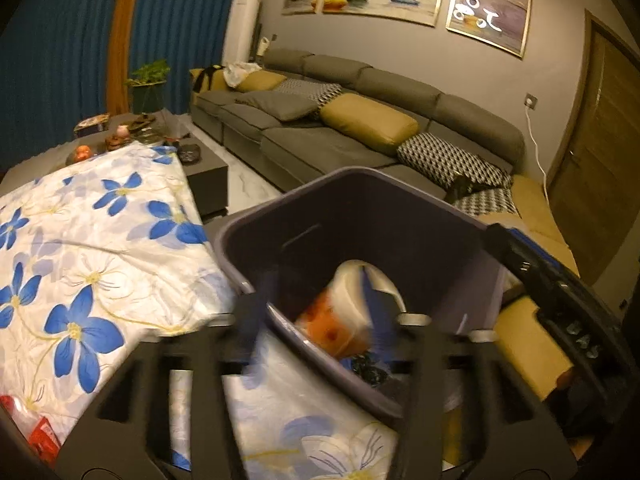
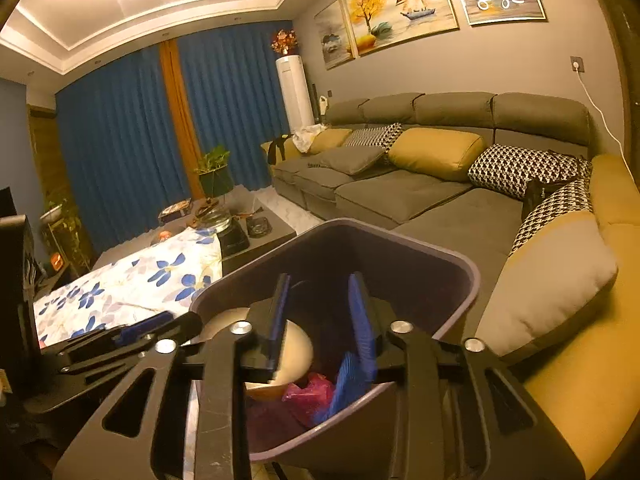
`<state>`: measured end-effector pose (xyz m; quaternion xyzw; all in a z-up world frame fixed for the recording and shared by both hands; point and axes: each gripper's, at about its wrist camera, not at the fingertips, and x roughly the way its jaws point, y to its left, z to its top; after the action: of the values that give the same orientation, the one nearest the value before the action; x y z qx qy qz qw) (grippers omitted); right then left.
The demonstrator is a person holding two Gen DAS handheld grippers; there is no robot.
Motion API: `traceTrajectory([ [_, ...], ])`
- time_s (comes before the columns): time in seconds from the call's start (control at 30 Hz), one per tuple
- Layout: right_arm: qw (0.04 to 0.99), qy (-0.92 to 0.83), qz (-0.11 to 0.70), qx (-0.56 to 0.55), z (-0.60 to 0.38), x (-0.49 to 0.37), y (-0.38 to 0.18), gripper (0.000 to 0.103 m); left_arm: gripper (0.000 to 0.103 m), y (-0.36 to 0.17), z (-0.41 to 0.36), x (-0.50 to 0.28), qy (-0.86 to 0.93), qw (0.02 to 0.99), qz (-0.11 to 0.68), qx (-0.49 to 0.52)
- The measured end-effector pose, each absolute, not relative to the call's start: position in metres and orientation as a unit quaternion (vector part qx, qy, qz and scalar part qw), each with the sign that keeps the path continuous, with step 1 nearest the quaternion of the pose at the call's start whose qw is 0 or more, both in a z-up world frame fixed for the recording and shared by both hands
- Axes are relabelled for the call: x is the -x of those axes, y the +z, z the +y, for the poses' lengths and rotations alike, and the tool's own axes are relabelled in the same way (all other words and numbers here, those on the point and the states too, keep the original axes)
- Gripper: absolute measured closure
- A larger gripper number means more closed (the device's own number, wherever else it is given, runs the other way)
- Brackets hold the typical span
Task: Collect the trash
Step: 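Carry the blue net and paper cup to the grey bin and release both, then move both tools back over the remaining trash on the bed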
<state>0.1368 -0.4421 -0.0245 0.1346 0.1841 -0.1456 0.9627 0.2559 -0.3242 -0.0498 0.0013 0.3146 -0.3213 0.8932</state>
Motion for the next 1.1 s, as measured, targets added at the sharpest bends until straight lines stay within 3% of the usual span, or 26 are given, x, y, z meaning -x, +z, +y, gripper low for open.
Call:
traceTrajectory([
  [0.03,0.964,-0.147,0.176,-0.136,-0.441,-0.132,-0.022,0.047,0.029,-0.050,-0.319,-0.255,-0.315,0.897,0.309,0.006],
  [0.13,0.967,-0.151,0.160,-0.131,-0.436,-0.120,-0.017,0.028,0.025,-0.047,-0.304,-0.252,-0.297,0.904,0.306,0.020],
  [0.23,0.971,-0.142,0.148,-0.123,-0.426,-0.108,-0.012,0.020,0.022,-0.039,-0.284,-0.242,-0.281,0.913,0.295,0.026],
  [0.4,0.979,-0.114,0.139,-0.098,-0.396,-0.094,-0.010,0.016,0.016,-0.024,-0.244,-0.210,-0.229,0.937,0.261,0.027],
  [1.1,0.983,0.040,0.171,-0.057,-0.234,-0.075,-0.020,0.016,0.015,-0.025,-0.015,-0.102,0.008,0.976,0.210,0.049],
])
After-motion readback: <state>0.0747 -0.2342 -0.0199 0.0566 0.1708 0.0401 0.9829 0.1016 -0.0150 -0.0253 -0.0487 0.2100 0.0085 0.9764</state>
